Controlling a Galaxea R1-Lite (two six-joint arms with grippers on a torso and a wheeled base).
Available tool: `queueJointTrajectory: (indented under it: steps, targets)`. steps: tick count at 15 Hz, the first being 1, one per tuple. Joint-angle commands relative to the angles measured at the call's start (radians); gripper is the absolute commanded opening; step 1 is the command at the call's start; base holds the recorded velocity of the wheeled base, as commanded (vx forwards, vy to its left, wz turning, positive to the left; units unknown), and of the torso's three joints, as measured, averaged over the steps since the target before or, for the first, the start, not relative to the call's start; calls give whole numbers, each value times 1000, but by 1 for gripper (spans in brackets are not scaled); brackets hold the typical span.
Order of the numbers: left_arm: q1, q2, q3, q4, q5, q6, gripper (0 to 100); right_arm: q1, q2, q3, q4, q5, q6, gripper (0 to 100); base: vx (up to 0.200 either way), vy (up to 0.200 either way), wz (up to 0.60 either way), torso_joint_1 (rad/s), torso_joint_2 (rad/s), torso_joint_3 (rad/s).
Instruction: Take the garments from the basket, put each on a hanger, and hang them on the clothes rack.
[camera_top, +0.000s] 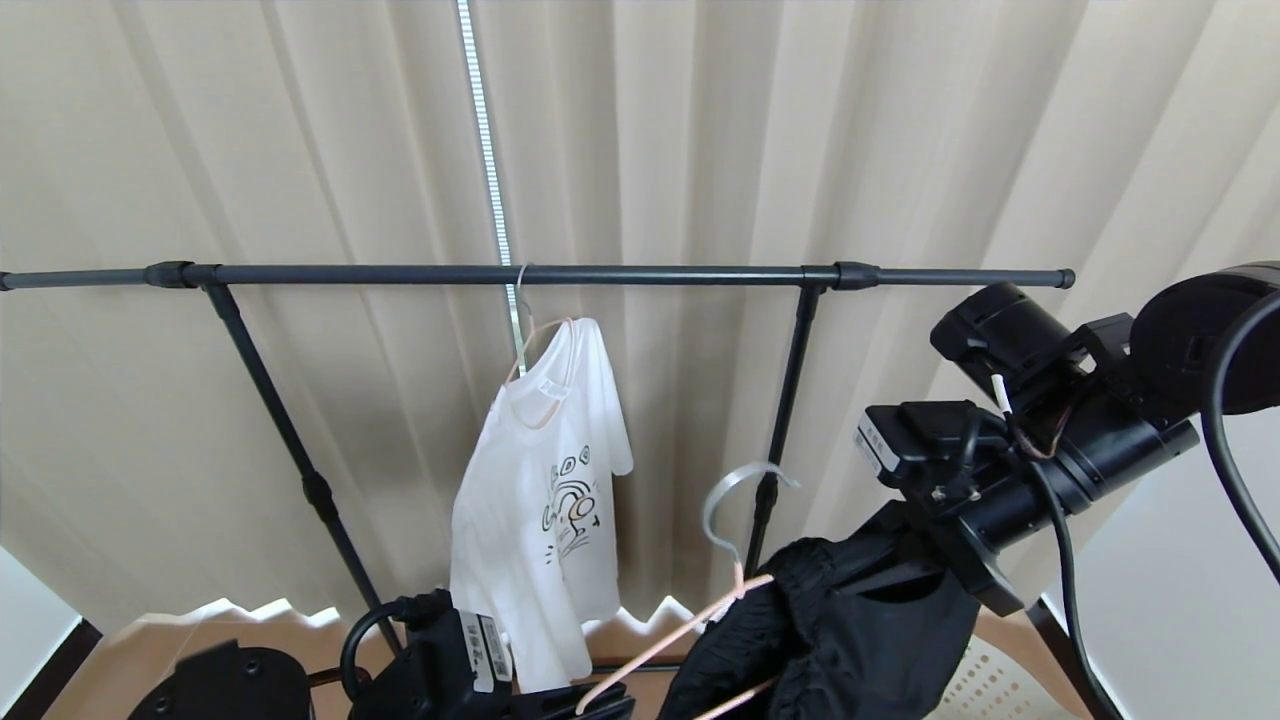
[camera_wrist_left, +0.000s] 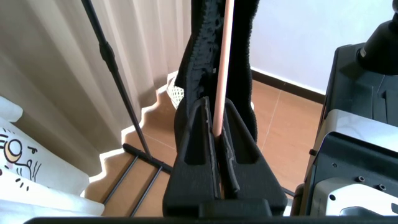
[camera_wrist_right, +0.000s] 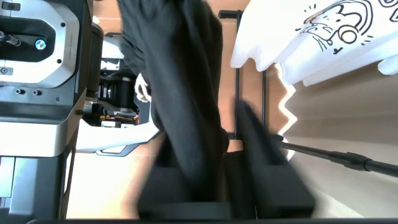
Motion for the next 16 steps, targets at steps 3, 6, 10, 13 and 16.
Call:
queueJointTrajectory:
  steps: [3,6,10,13,16]
  targets:
    - [1,0,0,-1,-1,1,0,0,-10,2,2,0,0,0,0,0,0,0,0,0]
    - [7,0,1,-1,-1,1,0,0,-26,5,5,2,0,0,0,0,0,0,0,0]
    - [7,1,6,-1,-1,6,0,0,-50,14,8,2,-1,0,0,0,0,0,0,0]
    - [7,0,8,-1,-1,3,100,0,-70,31,9,2,-1,0,0,0,0,0,0,0]
    - [14,-51,18,-1,-2,0,100,0,-113,48,8,-6,-1,0,0,0,0,0,0,0]
